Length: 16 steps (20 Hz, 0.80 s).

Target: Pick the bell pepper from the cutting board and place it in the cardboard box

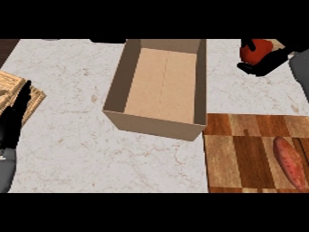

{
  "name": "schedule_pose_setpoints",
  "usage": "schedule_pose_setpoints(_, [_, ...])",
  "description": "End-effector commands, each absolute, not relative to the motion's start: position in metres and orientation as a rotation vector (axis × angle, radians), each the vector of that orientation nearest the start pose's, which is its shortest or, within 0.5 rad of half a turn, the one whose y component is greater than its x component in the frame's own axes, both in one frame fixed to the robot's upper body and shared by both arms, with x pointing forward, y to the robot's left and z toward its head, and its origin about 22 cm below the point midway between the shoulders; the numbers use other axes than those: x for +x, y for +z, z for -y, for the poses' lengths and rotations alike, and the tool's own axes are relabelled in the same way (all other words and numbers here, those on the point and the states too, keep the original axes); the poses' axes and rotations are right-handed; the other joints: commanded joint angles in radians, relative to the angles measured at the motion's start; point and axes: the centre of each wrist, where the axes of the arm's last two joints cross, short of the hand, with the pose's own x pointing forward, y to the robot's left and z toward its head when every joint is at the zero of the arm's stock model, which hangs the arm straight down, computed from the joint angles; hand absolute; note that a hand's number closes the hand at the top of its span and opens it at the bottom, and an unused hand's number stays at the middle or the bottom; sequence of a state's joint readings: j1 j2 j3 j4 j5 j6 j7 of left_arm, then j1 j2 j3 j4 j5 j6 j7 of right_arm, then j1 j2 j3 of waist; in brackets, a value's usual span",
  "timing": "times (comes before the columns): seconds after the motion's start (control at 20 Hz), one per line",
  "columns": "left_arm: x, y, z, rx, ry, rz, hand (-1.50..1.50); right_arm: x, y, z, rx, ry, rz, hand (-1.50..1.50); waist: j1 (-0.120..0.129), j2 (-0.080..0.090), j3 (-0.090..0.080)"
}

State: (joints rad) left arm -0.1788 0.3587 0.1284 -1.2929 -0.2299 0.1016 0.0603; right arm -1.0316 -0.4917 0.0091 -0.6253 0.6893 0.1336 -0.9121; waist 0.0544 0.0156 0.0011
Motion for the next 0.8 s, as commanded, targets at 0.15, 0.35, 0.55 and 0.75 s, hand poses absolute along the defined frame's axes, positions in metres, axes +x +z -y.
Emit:
schedule_pose_setpoints(0.15, [0.274,0.006,-0.346,0.624,-0.239,1.39,0.0,0.471,0.202,0.208,-0.124,1.36,2.121,1.5,-0.021,-0.008,-0.002])
schedule_pose_setpoints(0.35, [0.278,0.018,-0.352,0.642,-0.235,1.372,0.0,0.474,0.2,0.163,-0.077,1.312,2.088,1.5,-0.024,-0.008,-0.001])
schedule_pose_setpoints(0.55, [0.28,0.02,-0.348,0.62,-0.232,1.395,0.0,0.475,0.204,0.122,-0.013,1.286,2.009,1.5,-0.017,-0.005,-0.002])
schedule_pose_setpoints(0.75, [0.279,0.015,-0.343,0.628,-0.221,1.377,0.0,0.468,0.202,0.084,0.038,1.309,1.966,1.5,-0.03,-0.01,-0.002])
